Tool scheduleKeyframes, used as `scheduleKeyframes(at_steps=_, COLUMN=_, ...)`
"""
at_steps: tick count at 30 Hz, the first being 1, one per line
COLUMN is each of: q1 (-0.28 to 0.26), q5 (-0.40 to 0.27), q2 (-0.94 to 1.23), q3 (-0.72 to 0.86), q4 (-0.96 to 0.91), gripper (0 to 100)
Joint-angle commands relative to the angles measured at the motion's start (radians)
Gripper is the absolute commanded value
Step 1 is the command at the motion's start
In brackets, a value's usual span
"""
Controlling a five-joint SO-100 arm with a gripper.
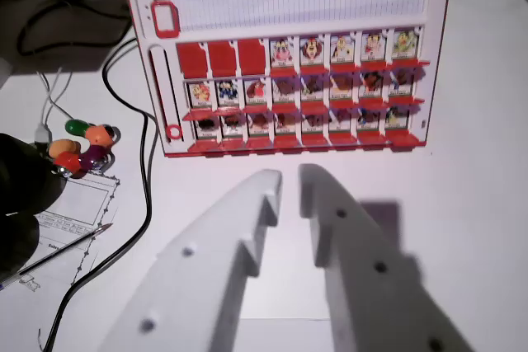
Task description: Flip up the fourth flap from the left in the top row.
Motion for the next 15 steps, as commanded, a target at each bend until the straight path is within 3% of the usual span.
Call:
scheduleKeyframes(at_steps=1, q1=0.009, q5=0.011, q2=-0.046, q3=-0.106, q4=0.006, gripper=2)
scheduleKeyframes(at_steps=15, q1=0.025, q5=0.112, q2=-0.482, q3=-0.319, q4=0.021, gripper=2)
